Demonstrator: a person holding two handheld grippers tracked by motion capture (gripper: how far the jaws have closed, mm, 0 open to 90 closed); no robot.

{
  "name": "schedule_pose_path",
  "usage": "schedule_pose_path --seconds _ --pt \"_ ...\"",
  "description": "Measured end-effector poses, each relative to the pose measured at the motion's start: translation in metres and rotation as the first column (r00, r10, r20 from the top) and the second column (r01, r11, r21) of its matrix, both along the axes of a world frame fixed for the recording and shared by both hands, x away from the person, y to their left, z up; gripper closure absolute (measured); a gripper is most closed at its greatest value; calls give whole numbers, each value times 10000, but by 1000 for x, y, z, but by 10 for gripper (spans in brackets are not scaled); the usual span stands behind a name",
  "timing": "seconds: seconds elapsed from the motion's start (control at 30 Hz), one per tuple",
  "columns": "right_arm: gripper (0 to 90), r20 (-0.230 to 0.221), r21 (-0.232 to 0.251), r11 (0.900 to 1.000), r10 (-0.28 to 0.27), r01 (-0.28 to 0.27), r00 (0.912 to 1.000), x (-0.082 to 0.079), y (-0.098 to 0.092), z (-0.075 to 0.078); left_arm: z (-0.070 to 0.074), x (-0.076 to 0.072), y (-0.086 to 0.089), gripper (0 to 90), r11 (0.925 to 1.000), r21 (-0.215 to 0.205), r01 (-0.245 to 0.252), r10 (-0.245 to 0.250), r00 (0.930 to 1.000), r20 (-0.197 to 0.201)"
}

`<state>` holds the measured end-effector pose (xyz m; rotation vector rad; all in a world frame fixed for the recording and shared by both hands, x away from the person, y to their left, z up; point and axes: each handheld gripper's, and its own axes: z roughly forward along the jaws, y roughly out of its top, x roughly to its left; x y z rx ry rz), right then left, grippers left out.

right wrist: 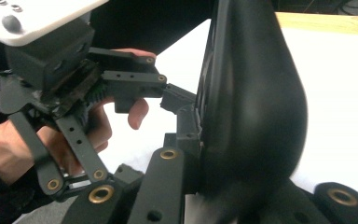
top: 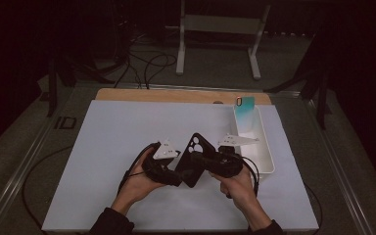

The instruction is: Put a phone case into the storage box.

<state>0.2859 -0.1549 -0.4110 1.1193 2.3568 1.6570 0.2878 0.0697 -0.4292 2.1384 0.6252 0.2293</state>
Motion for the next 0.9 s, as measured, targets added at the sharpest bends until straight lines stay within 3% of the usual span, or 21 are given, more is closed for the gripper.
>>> schedule_pose_path --seconds 0.3,0.6,0.83,0.9 --pt "859 419 -212 9993 327 -318 9986 -4 -3 9 -2 4 9 205 9971 -493 571 -598 9967 -551" --pt "859 919 -218 9912 1322 -1307 9870 -12 0 18 -8 5 7 206 9843 -936 1496 -1600 9803 -1156" --pt "859 1121 -50 9836 1795 -1801 9774 -12 -1 19 -7 3 9 348 9647 -1519 2152 -2348 9639 -1259" --pt "859 1128 -72 9823 1868 -1872 9759 -12 -1 18 -8 3 10 393 9628 -1525 2229 -2427 9619 -1261"
